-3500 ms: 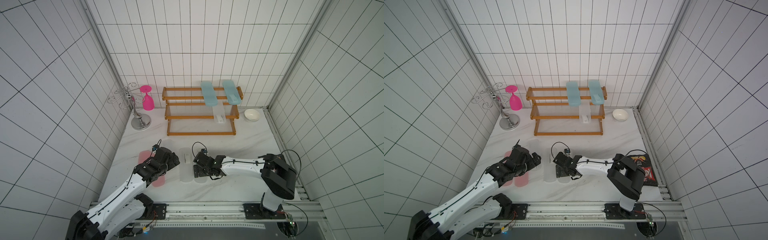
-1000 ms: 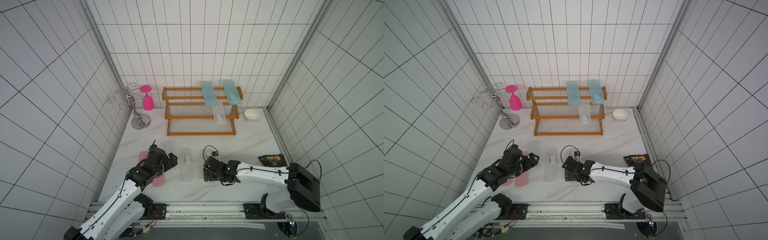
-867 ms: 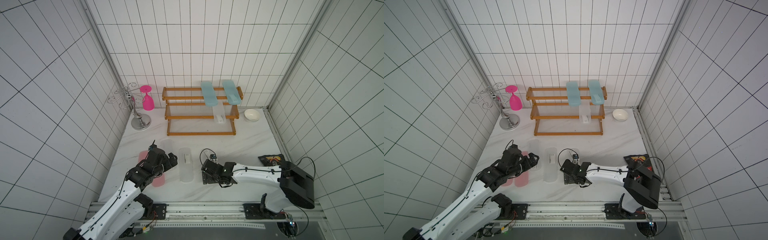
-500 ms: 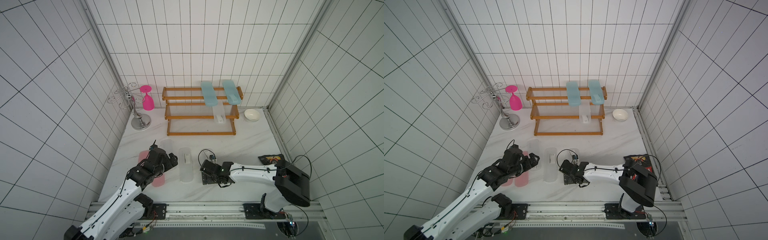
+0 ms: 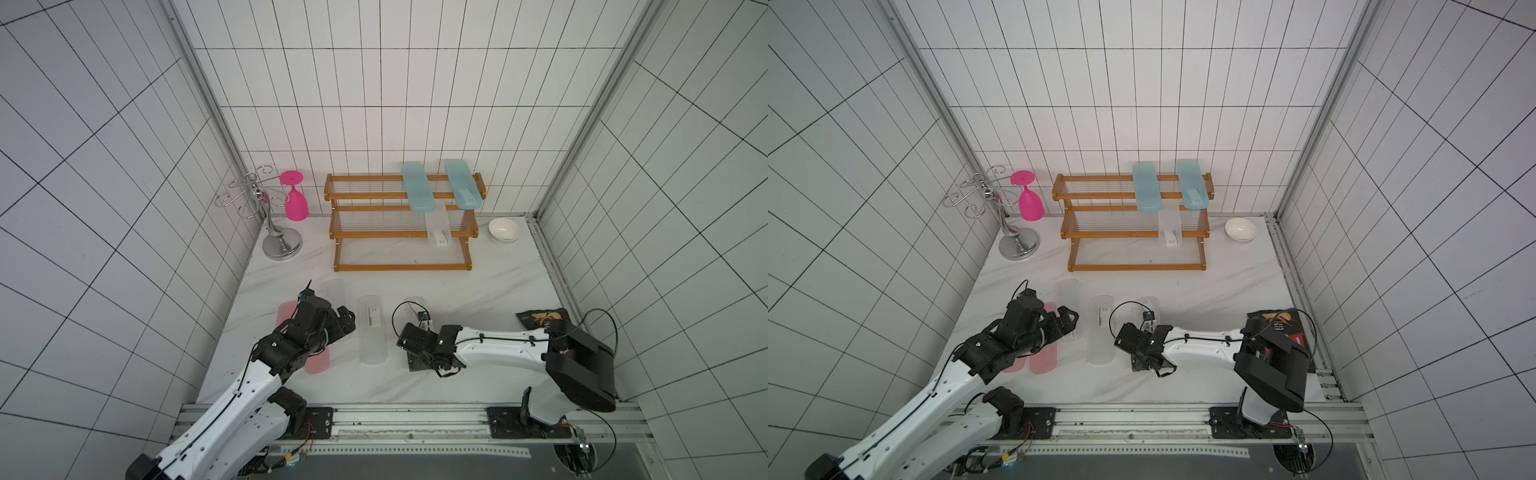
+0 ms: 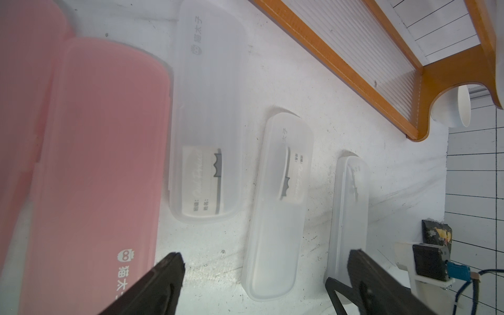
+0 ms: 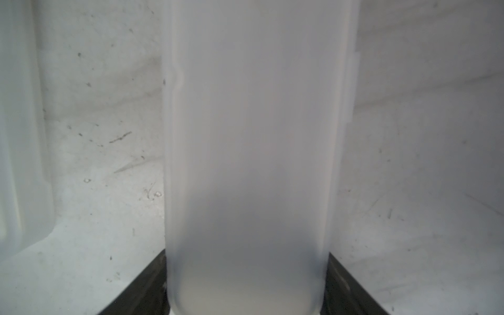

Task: Place the pencil cases on the shelf according to color
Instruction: Pick up the pencil case from the center of the board, then place the pencil case on the shelf.

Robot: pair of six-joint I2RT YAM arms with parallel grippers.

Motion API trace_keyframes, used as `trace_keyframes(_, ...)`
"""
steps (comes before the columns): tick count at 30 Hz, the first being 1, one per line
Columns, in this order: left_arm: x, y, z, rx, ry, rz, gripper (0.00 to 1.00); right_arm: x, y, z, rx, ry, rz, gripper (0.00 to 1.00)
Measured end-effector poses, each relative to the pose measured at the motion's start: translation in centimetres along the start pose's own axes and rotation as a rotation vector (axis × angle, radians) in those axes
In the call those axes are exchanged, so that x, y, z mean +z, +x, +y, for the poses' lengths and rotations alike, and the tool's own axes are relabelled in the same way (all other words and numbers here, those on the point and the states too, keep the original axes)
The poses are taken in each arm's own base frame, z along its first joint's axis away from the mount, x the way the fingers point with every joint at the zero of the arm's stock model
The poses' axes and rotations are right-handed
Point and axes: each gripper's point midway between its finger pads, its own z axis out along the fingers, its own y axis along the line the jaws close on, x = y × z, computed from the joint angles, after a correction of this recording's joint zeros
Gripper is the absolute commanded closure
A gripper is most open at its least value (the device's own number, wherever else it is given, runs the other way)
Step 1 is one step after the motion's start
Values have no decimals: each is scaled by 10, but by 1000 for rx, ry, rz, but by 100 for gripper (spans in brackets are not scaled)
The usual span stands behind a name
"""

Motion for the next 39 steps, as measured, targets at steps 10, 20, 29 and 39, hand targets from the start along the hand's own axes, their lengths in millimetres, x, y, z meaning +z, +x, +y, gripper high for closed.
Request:
trace_keyframes(10, -14, -11, 0, 2, 18, -72, 2, -57, -24, -18, -10, -23, -130, 44)
trace_keyframes(20, -9, -21, -9, 9, 25, -97, 2, -97, -99, 6, -85, -37, -193, 44)
trace_keyframes(29, 1, -43, -24, 6, 42, -116, 2, -100, -190, 25, -106, -18, -246, 44)
trace_keyframes(39, 5, -60, -33, 32, 55, -140, 2, -101, -263, 35, -104, 1, -293, 43)
